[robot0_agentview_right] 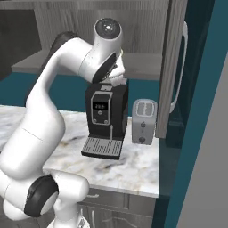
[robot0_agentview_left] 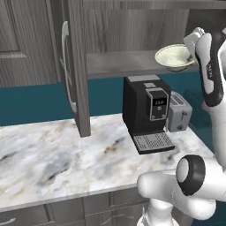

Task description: Take the smaller bowl and place it next to the appetizer plate on the dining counter , and place the larger bowl next to the plate with cooked food.

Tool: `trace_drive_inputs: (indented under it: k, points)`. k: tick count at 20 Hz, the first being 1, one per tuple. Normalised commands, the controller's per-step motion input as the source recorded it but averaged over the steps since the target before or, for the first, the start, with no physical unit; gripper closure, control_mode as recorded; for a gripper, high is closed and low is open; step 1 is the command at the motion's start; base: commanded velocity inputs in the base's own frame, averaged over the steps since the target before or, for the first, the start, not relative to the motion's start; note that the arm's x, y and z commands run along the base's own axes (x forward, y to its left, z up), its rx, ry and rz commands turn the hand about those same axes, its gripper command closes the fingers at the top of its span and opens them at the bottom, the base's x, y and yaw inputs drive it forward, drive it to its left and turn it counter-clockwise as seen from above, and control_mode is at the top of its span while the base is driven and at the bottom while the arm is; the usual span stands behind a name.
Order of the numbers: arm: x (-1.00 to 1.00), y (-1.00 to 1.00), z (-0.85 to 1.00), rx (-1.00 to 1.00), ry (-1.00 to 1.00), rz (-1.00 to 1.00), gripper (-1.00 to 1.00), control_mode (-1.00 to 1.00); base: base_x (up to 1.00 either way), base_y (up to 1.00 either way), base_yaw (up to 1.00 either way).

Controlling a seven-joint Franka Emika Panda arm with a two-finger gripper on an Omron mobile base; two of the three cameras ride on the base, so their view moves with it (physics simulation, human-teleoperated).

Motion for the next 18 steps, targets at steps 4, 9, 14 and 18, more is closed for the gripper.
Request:
trace_drive_inputs:
  k: [4,9,14,18]
  points:
    - [-1.00,0.74,-0.05,0.08,0.04,0.23,1.00,-1.00,0.00,0.00,0.00]
    - [-0.87,0.72,-0.49,0.00,0.01,0.31,1.00,-1.00,0.00,0.00,0.00]
    - [-0.24,-0.01,-0.43,0.00,0.00,0.08,1.00,-1.00,0.00,0.00,0.00]
    - [-0.11,-0.03,-0.41,0.00,0.00,0.00,1.00,-1.00,0.00,0.00,0.00]
